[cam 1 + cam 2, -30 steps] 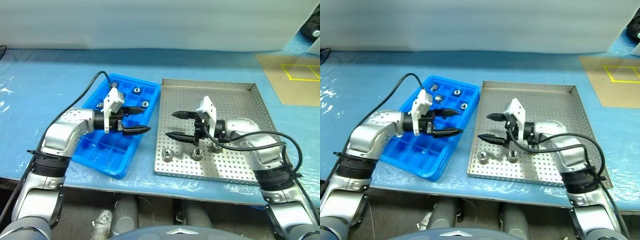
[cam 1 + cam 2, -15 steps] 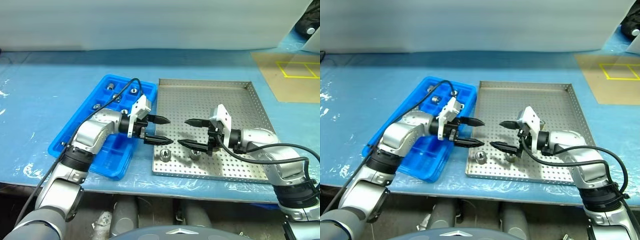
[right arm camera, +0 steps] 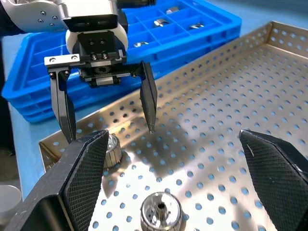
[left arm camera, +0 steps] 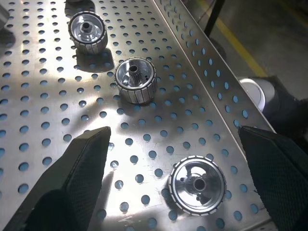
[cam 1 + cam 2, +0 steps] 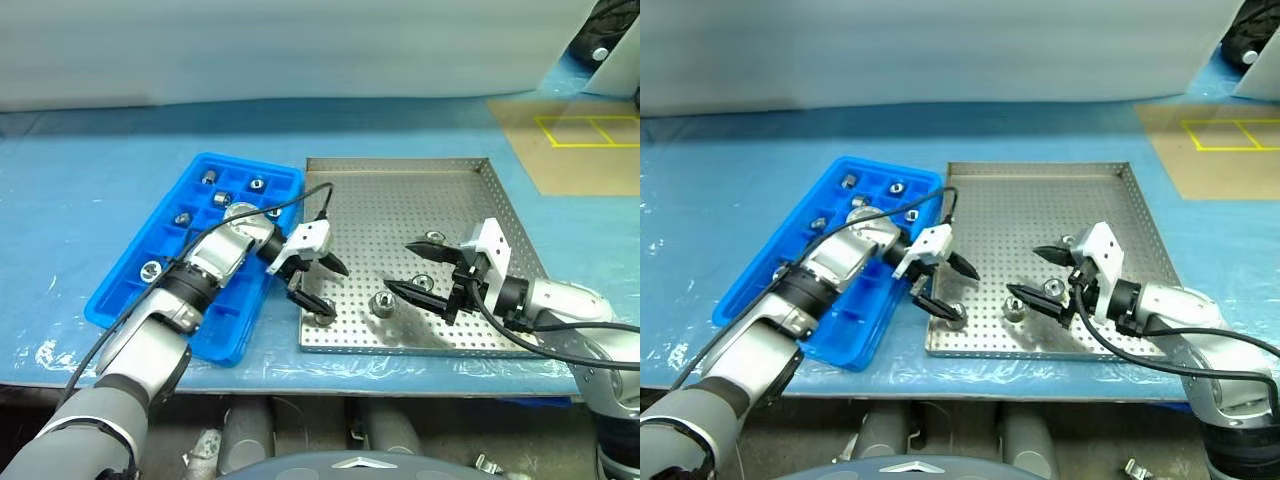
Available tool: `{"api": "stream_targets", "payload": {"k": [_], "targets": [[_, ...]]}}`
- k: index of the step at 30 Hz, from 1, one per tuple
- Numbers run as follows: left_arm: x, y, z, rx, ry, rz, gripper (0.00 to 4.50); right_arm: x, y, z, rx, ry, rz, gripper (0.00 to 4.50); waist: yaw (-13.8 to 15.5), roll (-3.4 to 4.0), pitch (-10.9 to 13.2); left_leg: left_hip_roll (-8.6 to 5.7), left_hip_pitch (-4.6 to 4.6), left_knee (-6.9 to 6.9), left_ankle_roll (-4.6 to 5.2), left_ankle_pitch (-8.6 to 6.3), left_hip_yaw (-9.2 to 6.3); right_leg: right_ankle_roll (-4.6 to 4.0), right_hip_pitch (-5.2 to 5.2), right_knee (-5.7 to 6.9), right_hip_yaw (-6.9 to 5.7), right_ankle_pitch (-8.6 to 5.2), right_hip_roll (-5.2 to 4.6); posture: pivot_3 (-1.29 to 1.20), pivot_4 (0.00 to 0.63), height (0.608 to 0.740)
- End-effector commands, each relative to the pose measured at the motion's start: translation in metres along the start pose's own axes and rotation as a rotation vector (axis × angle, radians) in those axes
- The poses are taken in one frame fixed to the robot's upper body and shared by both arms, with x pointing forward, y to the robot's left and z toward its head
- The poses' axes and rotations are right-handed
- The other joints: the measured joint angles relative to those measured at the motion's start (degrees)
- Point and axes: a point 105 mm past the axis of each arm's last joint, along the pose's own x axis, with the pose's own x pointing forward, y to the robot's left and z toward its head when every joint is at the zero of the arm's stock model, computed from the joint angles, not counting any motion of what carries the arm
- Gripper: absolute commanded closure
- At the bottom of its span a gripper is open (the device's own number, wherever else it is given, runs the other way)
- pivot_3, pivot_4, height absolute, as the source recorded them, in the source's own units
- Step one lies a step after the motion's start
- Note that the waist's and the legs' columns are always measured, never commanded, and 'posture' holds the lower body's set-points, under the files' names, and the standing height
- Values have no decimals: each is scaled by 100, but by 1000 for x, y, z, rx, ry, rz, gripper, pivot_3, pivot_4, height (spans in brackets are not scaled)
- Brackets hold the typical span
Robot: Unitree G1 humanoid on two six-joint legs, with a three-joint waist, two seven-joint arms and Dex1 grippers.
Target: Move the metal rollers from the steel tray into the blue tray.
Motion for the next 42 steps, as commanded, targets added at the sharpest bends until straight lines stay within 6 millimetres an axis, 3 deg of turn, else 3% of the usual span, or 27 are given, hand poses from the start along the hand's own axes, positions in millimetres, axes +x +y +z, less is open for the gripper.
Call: {"api": "stream_targets", "payload": {"k": [1, 3, 7, 12, 18, 20, 24, 32, 42], "targets": [[1, 8, 23, 135, 42, -74, 13, 0, 12, 5, -11, -40, -5, 0, -36, 0, 0, 0, 0, 0, 0, 0, 0, 1, 0, 0, 0, 0, 0, -402, 150, 740], [4, 8, 26, 165, 68, -108, 13, 0, 15, 2, -1, -35, -13, 0, -48, 1, 0, 0, -1, 2, 1, -1, 1, 3, 1, -2, 0, 1, 0, -406, 150, 740], [4, -1, 14, 223, 170, -185, 13, -3, 13, 1, 2, -29, -40, 0, -98, 4, -2, -1, 13, 3, 6, -4, 8, 4, 15, -6, 6, 1, -1, -420, 150, 740], [0, -5, 18, 230, 151, -212, 13, -3, 17, -2, 13, -23, -48, 0, -109, 4, -2, 2, 12, 1, 5, -4, 9, 5, 15, -7, 3, 1, 0, -420, 150, 740], [33, 37, 47, 100, -66, 37, 13, 2, 22, -6, 19, -22, -44, 0, -43, 8, -5, -1, 23, 15, 27, -17, 11, 10, 67, -49, -4, 6, -6, -423, 150, 740], [40, 41, 48, 45, -92, 64, 13, 2, 22, -6, 19, -20, -47, 0, -65, 7, -4, -5, 20, 34, 52, -33, 21, 11, 73, -57, 0, 6, -14, -430, 150, 740], [51, 31, 35, 14, -79, 17, 13, -1, 20, -6, 20, -18, -71, 0, -207, 9, -5, -1, 23, 35, 68, -43, 30, 19, 71, -63, 6, 8, -13, -447, 150, 740], [64, 18, 15, -25, -52, -31, 13, -8, 22, -7, 27, -16, -106, 0, -219, 14, -8, -1, 22, 34, 69, -43, 31, 27, 71, -64, 4, 3, -13, -479, 150, 740], [87, 23, 4, -122, -52, 28, 13, -12, 24, -10, 21, -1, -125, 0, -238, 14, -8, -3, 19, 34, 74, -47, 30, 31, 72, -72, 4, 2, -16, -504, 150, 740]]}}
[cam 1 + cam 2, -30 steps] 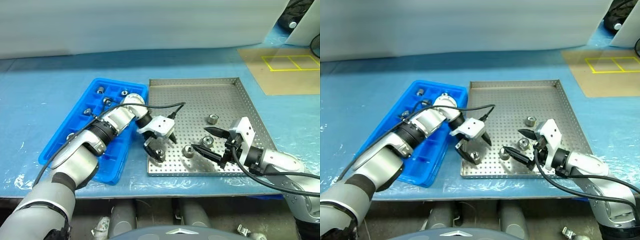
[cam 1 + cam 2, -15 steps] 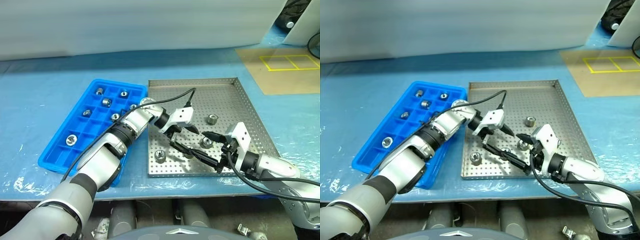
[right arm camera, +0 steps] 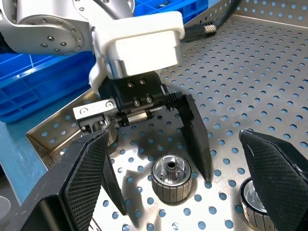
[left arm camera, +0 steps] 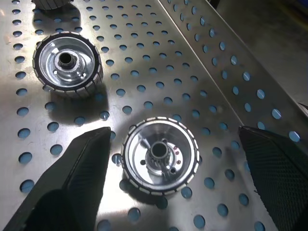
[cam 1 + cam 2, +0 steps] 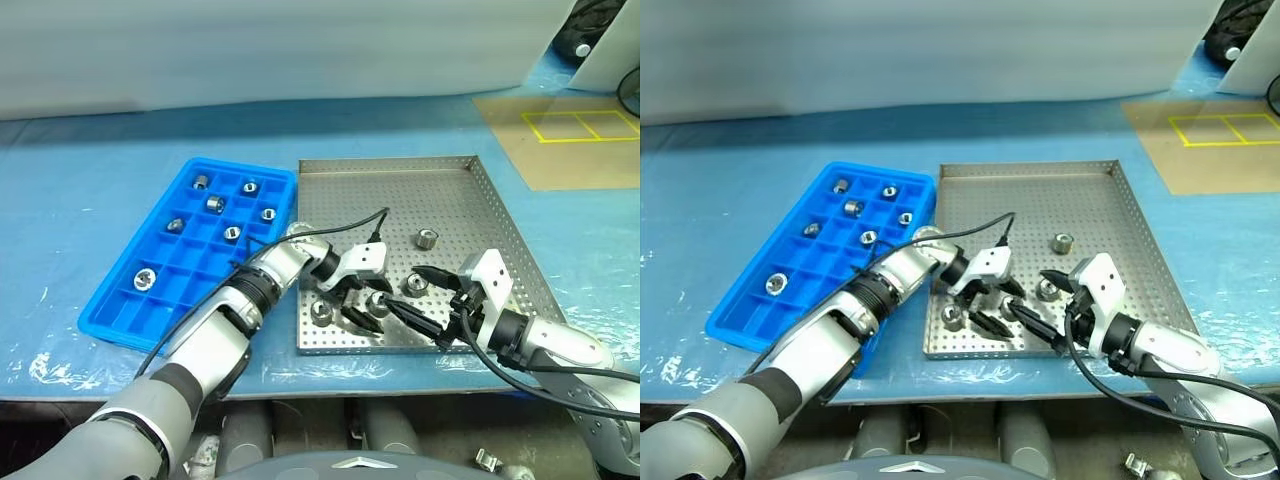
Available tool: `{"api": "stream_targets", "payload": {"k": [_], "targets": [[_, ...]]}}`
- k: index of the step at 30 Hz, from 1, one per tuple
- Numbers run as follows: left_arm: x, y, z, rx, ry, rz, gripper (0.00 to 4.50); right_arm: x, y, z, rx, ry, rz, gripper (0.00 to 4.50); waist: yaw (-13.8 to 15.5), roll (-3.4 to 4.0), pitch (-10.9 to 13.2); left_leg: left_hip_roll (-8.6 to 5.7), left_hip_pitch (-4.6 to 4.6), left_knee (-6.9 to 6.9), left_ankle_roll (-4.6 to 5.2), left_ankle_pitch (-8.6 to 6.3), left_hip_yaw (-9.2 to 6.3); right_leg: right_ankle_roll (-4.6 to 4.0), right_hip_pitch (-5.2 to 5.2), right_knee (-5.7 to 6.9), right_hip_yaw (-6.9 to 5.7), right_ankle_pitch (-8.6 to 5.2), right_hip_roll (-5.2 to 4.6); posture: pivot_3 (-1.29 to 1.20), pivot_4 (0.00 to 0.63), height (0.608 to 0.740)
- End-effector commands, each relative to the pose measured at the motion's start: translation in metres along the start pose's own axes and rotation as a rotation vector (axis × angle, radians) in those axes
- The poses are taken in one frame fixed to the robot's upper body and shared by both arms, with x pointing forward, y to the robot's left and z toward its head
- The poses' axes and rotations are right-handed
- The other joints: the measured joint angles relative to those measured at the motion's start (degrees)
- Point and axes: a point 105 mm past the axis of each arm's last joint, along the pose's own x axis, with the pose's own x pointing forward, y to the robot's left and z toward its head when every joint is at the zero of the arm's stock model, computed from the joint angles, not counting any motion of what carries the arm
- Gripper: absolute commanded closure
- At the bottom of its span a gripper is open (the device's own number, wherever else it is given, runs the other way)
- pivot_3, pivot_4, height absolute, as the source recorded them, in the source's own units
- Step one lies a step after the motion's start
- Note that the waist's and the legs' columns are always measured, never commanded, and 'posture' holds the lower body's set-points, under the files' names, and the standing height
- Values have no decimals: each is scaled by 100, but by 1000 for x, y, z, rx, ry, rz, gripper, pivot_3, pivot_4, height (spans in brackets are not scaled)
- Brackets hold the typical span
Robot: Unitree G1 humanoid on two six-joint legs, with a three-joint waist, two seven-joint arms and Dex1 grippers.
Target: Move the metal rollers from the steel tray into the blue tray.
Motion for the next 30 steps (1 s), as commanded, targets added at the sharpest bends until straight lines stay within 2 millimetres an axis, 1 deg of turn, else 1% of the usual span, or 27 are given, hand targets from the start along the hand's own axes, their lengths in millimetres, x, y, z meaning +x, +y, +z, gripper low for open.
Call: {"api": "stream_targets", "payload": {"k": [1, 4, 7, 9, 12, 15, 17, 19, 21, 22, 23, 25, 28, 30], "targets": [[2, 2, -3, -29, -5, 25, 13, -5, 5, 12, -44, -36, -1, 0, -2, 0, 0, 1, 0, -1, 0, 0, 0, 1, 0, -1, -1, 0, 0, -504, 150, 740], [3, -2, -12, -28, 10, 18, 13, -5, 4, 12, -44, -36, -8, 0, -4, 0, 0, 0, 1, -1, 0, 0, 0, 2, 0, -1, 0, -1, 0, -504, 150, 740], [2, -3, -15, -26, 17, 16, 582, -5, 3, 12, -48, -36, -6, 0, -4, 0, -1, 0, 3, 0, 0, 0, 0, 5, 3, -2, -1, -3, 0, -494, 150, 740], [0, -1, -13, -27, 13, 33, 1185, -4, 3, 14, -51, -40, -2, 0, -5, 0, -1, 0, 3, 0, 0, 0, -1, 21, 3, -3, 0, -12, 0, -487, 150, 740], [-1, 0, -7, -21, -18, 35, 1185, -3, 1, 16, -56, -44, 3, 0, -3, 0, -1, 0, 3, -2, 0, -1, -1, 30, 3, -3, -1, -17, 0, -477, 150, 740], [-4, 2, -6, -25, -22, 55, 1686, -1, -1, 17, -66, -43, 10, 0, -1, 0, 0, 0, 2, -2, 0, 0, -1, 7, 3, -3, -1, -4, 0, -469, 150, 740], [-5, 4, -5, -27, -33, 71, 2259, 0, -2, 18, -68, -44, 14, 0, 1, 0, 0, 0, 2, -3, 0, -1, -1, 7, 2, -4, -1, -4, 0, -460, 150, 740], [-6, 2, -2, -37, -56, 49, 2259, 1, -2, 18, -70, -45, 20, 0, 2, 0, 0, 0, 2, -5, 0, -1, -1, 7, 2, -6, -1, -4, 0, -457, 150, 740], [-12, -3, 3, -39, -93, 13, 2578, 2, -2, 19, -72, -45, 26, 0, 4, 0, 0, 0, 2, -11, 0, 0, -1, 7, 1, -9, -1, -4, 0, -450, 150, 740], [-13, -2, 3, -40, -95, 24, 2742, 2, -2, 19, -71, -45, 27, 0, 3, 0, 0, 0, 2, -13, 0, 0, -1, 7, 0, -10, -1, -4, 0, -447, 150, 740], [-15, 3, 3, -47, -91, 62, 2767, 3, -3, 19, -70, -46, 28, 0, 4, 0, 0, 0, 2, -18, 0, 0, -1, 6, -2, -10, -1, -4, 0, -442, 150, 740], [-19, 8, 8, -36, -108, 101, 2767, 4, -4, 18, -70, -45, 30, 0, 5, 0, 0, 0, -1, -20, 0, 0, 0, 7, -6, -10, -2, -4, 0, -438, 150, 740], [-26, 8, 22, -10, -165, 108, 2767, 5, -4, 19, -69, -48, 40, 0, 11, 0, 0, 0, -10, -20, 0, 0, -1, 6, -12, -12, -2, -4, 0, -421, 150, 740], [-40, 14, 51, -25, -293, 147, 2767, 8, -3, 20, -68, -54, 59, 0, 17, 0, 1, -1, -12, -21, 0, 0, -1, 6, -13, -12, -2, -4, -1, -398, 150, 740]]}}
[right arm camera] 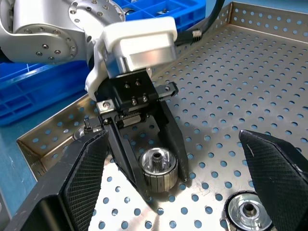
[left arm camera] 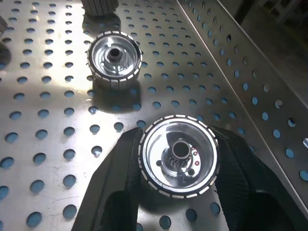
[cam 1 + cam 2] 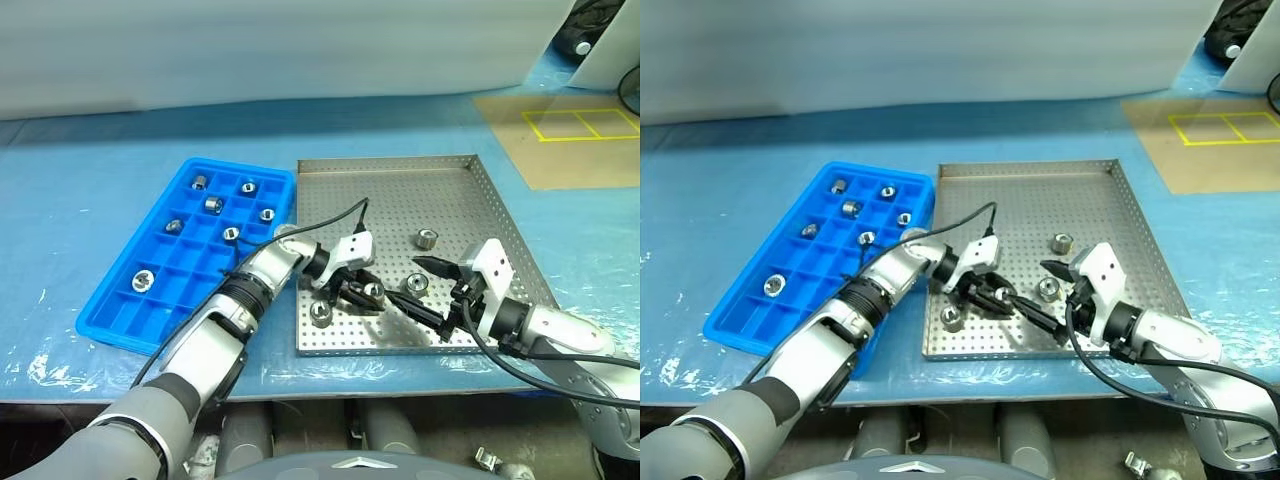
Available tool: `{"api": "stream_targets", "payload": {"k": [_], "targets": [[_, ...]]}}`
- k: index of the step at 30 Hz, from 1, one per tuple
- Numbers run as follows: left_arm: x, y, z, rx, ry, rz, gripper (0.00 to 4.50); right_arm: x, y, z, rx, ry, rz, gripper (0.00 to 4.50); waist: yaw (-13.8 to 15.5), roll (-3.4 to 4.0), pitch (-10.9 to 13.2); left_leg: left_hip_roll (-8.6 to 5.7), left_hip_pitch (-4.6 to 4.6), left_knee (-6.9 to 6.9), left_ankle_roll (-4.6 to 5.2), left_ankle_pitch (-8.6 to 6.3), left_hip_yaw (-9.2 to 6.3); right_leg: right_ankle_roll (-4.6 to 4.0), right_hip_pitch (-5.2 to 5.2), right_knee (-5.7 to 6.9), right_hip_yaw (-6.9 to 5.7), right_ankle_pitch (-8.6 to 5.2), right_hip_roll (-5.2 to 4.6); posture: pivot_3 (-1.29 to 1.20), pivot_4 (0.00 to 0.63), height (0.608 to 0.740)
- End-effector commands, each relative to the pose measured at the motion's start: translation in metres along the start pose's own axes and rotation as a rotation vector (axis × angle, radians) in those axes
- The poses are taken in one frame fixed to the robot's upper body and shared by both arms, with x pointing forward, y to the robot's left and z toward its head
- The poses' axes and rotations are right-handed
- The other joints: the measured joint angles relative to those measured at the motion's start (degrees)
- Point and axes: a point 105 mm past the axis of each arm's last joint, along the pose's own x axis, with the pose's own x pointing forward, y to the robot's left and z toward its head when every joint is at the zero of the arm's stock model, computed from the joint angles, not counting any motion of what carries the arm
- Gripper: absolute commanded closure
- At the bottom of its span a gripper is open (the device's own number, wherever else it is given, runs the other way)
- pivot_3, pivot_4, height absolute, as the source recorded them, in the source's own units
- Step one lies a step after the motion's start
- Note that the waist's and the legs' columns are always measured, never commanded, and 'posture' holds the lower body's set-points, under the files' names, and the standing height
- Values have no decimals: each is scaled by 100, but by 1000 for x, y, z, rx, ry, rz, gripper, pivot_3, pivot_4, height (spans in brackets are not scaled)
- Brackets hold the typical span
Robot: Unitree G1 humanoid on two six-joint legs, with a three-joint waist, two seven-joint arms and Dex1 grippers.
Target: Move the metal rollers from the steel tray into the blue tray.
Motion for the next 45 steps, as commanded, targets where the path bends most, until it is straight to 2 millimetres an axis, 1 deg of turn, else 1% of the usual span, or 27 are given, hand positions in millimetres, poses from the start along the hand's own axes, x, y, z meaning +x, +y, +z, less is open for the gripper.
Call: {"api": "stream_targets", "payload": {"k": [1, 2, 3, 6, 9, 12, 15, 18, 22, 27, 30, 33, 38, 41, 45], "targets": [[-16, 7, 63, 4, -241, 45, 2767, 6, 3, 8, -21, -33, 41, 0, 8, 0, 1, 0, -4, 0, 0, 0, 0, -1, -3, 1, 0, 0, 0, -389, 150, 740], [-22, 6, 74, -1, -278, 42, 2767, 8, 4, 8, -23, -35, 54, 0, 10, 0, 1, 0, -5, 1, 0, 0, 0, -1, -4, 1, 0, 1, -1, -380, 150, 740], [-26, 3, 78, 27, -274, 42, 2767, 11, 6, 10, -24, -40, 72, 0, 12, 0, 1, 0, -4, 1, 0, 0, 0, -2, -5, 3, -1, 1, -1, -363, 150, 740], [-42, -3, 80, 59, -252, 51, 2767, 17, 6, 19, -35, -65, 118, 0, -10, 3, 0, 3, 11, -6, 0, 1, 0, -1, -4, 7, 4, 1, 1, -327, 150, 740], [-62, -9, 70, 80, -187, 62, 2767, 25, 3, 29, -76, -79, 164, 0, 19, 6, 0, 7, 14, -12, -6, 4, -1, -1, -5, 9, 1, 0, 3, -268, 150, 740], [-87, -14, 54, 81, -114, 107, 2767, 37, 5, 47, -92, -130, 246, 0, 25, 8, 1, 6, 10, -14, -6, 4, -4, -2, -6, 7, 2, 0, 1, -199, 150, 740], [-106, -15, 43, 68, -73, 167, 2767, 48, 6, 53, -122, -135, 300, 0, 64, 9, 2, 7, 8, -22, -11, 7, -10, -2, -11, 12, -2, -1, 1, -169, 150, 740], [-125, -21, 32, 65, -26, 223, 2767, 61, 9, 62, -137, -154, 376, 0, 202, 10, 3, 10, 9, -36, -18, 11, -7, -6, -17, 11, -7, -4, 1, -56, 150, 740], [-145, -26, 28, 52, -16, 330, 2767, 73, 15, 74, -148, -177, 483, 0, 321, 10, 3, 10, -11, -38, -24, 17, -9, -11, -46, 25, -5, -6, 1, 40, 150, 740], [-171, -41, 27, 33, -9, 439, 2767, 87, 25, 86, -160, -193, 622, 0, 509, 10, 3, 15, -15, -44, -39, 25, -8, -14, -60, 38, -8, -7, 1, 145, 150, 740], [-189, -50, 25, 16, 3, 517, 2767, 97, 29, 86, -172, -188, 679, 0, 581, 9, 3, 15, -16, -45, -48, 30, -9, -14, -65, 44, -9, -8, 1, 209, 150, 740], [-211, -52, 17, -23, 11, 638, 2767, 105, 31, 84, -185, -178, 715, 0, 676, 8, 4, 17, -16, -49, -58, 36, -10, -18, -68, 50, -11, -9, 2, 242, 150, 740], [-251, -60, -10, -140, 1, 855, 2767, 114, 33, 80, -193, -176, 743, 0, 801, 7, 4, 16, -20, -49, -62, 38, -12, -20, -74, 56, -12, -11, 2, 280, 150, 740], [-264, -57, -22, -174, -16, 957, 2767, 116, 33, 78, -195, -176, 748, 0, 855, 6, 4, 17, -20, -49, -64, 39, -13, -20, -76, 60, -13, -11, 2, 286, 150, 740], [-264, -42, -31, -191, -56, 1032, 2767, 117, 33, 75, -191, -174, 738, 0, 973, 5, 4, 16, -17, -46, -68, 41, -15, -20, -75, 70, -11, -11, 1, 276, 150, 740]]}}
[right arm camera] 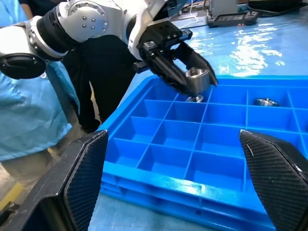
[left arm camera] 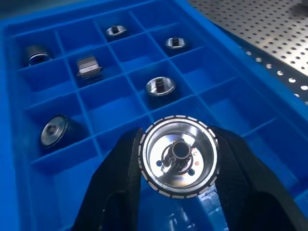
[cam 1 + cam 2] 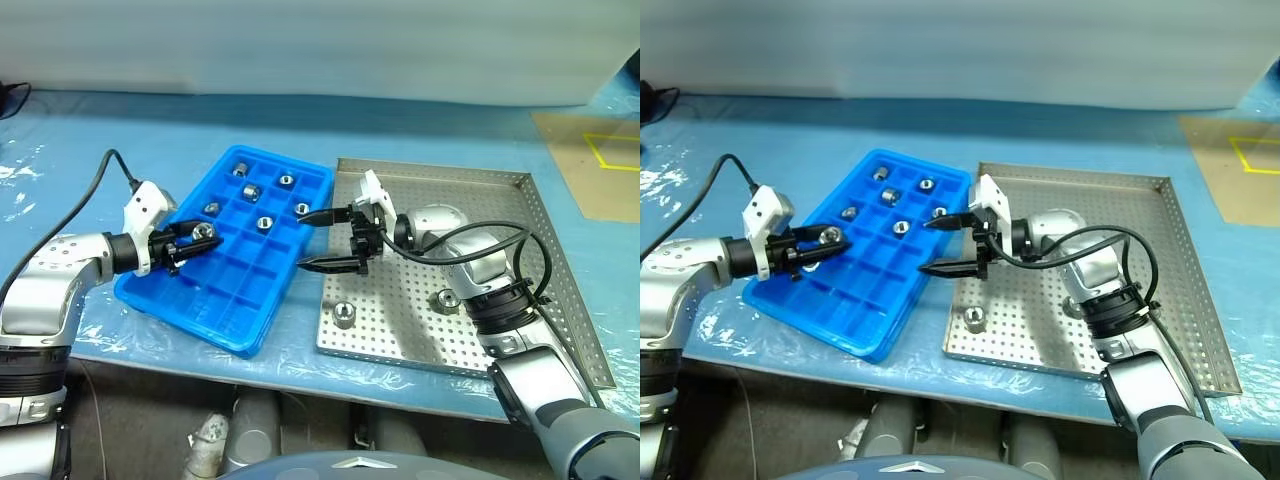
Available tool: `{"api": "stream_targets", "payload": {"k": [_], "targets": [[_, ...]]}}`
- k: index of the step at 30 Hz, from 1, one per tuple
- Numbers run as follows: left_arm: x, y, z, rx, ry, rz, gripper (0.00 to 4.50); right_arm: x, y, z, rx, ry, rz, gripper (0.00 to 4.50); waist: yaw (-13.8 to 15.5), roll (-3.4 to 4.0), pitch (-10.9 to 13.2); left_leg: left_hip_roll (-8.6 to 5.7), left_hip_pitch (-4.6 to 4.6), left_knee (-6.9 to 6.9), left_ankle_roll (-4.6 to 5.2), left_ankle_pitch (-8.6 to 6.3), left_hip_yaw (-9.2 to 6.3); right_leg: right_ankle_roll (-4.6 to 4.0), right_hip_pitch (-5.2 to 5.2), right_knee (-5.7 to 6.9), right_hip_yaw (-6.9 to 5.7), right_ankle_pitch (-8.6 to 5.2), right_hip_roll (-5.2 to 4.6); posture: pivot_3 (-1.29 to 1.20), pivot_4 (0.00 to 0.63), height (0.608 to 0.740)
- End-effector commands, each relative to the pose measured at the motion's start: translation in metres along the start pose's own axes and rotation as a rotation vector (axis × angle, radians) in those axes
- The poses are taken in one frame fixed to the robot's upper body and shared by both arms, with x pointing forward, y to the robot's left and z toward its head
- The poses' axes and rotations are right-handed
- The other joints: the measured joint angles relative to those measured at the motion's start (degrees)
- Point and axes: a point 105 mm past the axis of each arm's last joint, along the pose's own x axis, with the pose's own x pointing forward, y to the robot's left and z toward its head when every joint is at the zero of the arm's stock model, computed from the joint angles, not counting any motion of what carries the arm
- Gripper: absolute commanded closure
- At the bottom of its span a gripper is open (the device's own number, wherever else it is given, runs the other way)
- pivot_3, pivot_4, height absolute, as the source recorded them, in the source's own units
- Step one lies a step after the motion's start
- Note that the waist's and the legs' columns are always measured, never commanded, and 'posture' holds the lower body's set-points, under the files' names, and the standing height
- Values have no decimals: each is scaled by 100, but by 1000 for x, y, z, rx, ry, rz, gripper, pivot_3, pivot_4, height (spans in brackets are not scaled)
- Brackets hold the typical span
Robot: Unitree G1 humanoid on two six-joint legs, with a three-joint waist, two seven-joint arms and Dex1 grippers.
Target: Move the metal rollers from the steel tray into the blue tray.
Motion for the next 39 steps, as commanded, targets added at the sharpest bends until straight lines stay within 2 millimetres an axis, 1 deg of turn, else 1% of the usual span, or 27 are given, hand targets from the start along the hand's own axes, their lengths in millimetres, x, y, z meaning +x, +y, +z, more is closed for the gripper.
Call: {"api": "stream_targets", "payload": {"k": [1, 5, 13, 15, 19, 21, 22, 24, 25, 29, 32, 34, 37, 38, 39], "targets": [[9, 11, 5, 1, -61, 71, 2767, 1, 3, 6, -43, -10, 10, 0, 43, -1, 0, 1, -1, 2, 0, 0, 0, 0, 0, 3, -1, 0, 0, 272, 150, 740], [22, 15, -7, 3, -45, 92, 2767, -3, 2, 5, -42, -6, -13, 0, 52, -12, 1, 3, -1, 10, -7, 4, -2, 0, -2, 19, -1, 0, 0, 247, 150, 740], [51, 23, -18, -7, -32, 114, 2767, -10, 4, -1, -34, 7, -55, 0, 30, -14, 0, 5, -1, 12, -12, 8, -19, 0, -8, 30, 0, 0, 1, 213, 150, 740], [55, 21, -21, 2, -17, 98, 2767, -12, 4, -3, -33, 9, -66, 0, 26, -14, 0, 5, -3, 14, -12, 8, -22, 0, -8, 31, 0, 0, 1, 202, 150, 740], [54, 21, -28, 12, 11, 88, 2767, -13, 4, -3, -34, 11, -79, 0, 29, -14, -1, 4, 0, 18, -19, 12, -26, 0, -8, 44, 0, 0, 0, 191, 150, 740], [54, 20, -30, 17, 17, 76, 2040, -14, 4, -4, -34, 15, -86, 0, 23, -14, -1, 4, 2, 22, -22, 13, -27, 0, -7, 49, 1, 0, 0, 191, 150, 740], [54, 20, -30, 17, 15, 78, 1809, -15, 4, -4, -34, 15, -89, 0, 24, -14, -1, 4, 4, 22, -22, 14, -27, 0, -7, 50, 1, 0, 0, 188, 150, 740], [55, 18, -28, 20, 12, 62, 1178, -15, 5, -4, -32, 15, -90, 0, 27, -14, -1, 4, 3, 21, -24, 15, -28, 0, -7, 51, 1, 0, -1, 188, 150, 740], [56, 15, -24, 17, -1, 46, 843, -15, 5, -5, -31, 15, -91, 0, 29, -14, -1, 4, 2, 21, -24, 15, -28, 0, -7, 50, 1, 0, -1, 183, 150, 740], [61, 7, -3, 39, -60, 9, 843, -16, 6, -6, -32, 19, -95, 0, 52, -14, -1, 1, -6, 21, -22, 14, -27, 0, -7, 41, 0, 0, -4, 171, 150, 740], [67, -9, 30, 51, -138, -87, 843, -20, 6, -5, -31, 21, -110, 0, 103, -15, 0, 0, -15, 27, -21, 13, -28, 0, -8, 39, -2, -1, -5, 149, 150, 740], [68, -16, 40, 54, -157, -126, 843, -21, 5, -5, -30, 22, -117, 0, 125, -17, 2, 1, -23, 38, -21, 13, -27, -1, -10, 41, -5, 0, -6, 130, 150, 740], [72, -40, 73, 48, -223, -282, 843, -28, 5, -6, -25, 27, -157, 0, 61, -17, 2, 4, -17, 44, -21, 13, -26, -1, -10, 52, -3, 0, -5, 86, 150, 740], [73, -47, 80, 38, -234, -335, 843, -30, 6, -7, -24, 29, -169, 0, 38, -17, 2, 4, -15, 43, -22, 13, -23, -1, -10, 53, -3, 0, -4, 86, 150, 740], [75, -53, 81, 55, -220, -373, 843, -32, 6, -7, -23, 29, -183, 0, 6, -17, 2, 4, -13, 42, -23, 14, -20, -1, -10, 54, -3, 0, -4, 68, 150, 740]]}}
